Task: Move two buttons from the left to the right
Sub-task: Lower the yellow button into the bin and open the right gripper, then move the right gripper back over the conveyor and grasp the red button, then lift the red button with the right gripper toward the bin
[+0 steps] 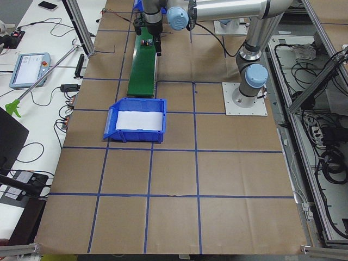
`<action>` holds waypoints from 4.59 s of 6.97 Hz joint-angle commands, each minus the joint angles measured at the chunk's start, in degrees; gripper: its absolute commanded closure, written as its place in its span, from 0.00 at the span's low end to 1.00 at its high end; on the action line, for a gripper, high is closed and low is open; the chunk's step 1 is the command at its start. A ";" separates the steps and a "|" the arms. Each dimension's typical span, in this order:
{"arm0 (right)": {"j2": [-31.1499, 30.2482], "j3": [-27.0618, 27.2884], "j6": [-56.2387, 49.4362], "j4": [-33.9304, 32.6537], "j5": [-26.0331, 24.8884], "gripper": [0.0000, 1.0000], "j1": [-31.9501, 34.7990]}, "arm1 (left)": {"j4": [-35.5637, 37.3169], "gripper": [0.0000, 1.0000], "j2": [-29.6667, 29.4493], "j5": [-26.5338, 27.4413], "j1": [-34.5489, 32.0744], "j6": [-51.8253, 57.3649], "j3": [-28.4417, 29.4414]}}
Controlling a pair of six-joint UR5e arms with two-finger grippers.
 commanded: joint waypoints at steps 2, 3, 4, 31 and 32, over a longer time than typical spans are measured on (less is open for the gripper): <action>-5.57 -5.31 2.69 1.82 -0.34 0.00 0.77 | 0.05 0.00 0.04 0.08 0.00 0.00 0.02; -7.68 -7.85 8.01 2.61 0.54 0.00 2.26 | 0.05 0.00 -0.04 0.08 0.00 0.00 0.02; -9.10 -11.01 11.28 2.62 0.46 0.00 6.19 | 0.05 0.00 0.04 0.08 0.00 0.00 0.02; 5.05 -12.88 33.41 10.18 -0.51 0.95 33.74 | 0.05 0.00 0.13 -0.01 0.09 0.00 0.02; 2.95 -12.97 33.12 10.18 -0.51 0.96 33.04 | 0.05 0.00 0.13 -0.01 0.09 0.00 0.02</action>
